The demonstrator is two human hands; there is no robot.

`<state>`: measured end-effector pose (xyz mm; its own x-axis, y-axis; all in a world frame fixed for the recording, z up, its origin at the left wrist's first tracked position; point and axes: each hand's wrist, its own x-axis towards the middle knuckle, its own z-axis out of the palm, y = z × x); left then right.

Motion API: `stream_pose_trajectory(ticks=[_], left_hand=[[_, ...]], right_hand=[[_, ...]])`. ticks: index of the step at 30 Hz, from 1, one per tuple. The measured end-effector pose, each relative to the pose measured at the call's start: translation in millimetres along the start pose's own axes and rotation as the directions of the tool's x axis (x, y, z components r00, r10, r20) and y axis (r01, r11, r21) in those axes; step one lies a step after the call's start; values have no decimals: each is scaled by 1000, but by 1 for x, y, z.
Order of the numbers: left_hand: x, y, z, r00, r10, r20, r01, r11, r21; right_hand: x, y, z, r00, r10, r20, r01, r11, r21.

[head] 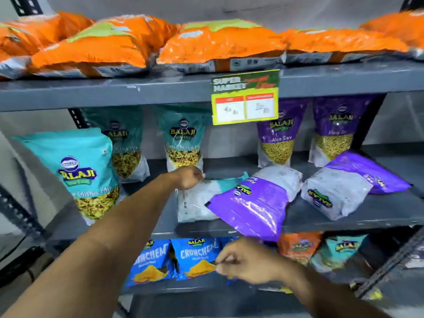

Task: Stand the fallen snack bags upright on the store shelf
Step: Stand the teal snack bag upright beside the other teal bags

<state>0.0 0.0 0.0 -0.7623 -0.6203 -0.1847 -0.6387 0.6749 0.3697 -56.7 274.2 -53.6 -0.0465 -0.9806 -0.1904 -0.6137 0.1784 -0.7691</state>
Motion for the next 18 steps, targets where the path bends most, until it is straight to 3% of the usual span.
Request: stream_pose_trajectory(ticks=[3, 5, 6, 9, 11, 14, 18], left_hand=[[21, -12, -8, 991, -19, 134, 21, 1000, -12], [36, -14, -9, 978, -20, 207, 14, 999, 32], [44, -13, -6, 974, -12, 228, 1, 999, 47], [59, -9, 1, 963, -13, 269, -2, 998, 57], [68, -7, 7, 961, -13, 276, -1, 999, 52], [71, -12, 10, 967, -31, 252, 22, 999, 37], [54, -26, 0, 985, -58, 159, 78, 990, -117]], right_hand=[[39, -13, 42, 989, 149, -11, -140, 948, 288], [70, -21, 60, 963, 240, -124, -158, 873, 462], [82, -23, 64, 923, 327, -203, -167, 814, 556], [110, -31, 65, 749, 594, -293, -54, 495, 867], [123, -33, 59, 683, 661, -311, 64, 370, 927], [130, -41, 47, 656, 705, -270, 103, 271, 957], [137, -33, 52, 645, 701, -305, 84, 332, 940]])
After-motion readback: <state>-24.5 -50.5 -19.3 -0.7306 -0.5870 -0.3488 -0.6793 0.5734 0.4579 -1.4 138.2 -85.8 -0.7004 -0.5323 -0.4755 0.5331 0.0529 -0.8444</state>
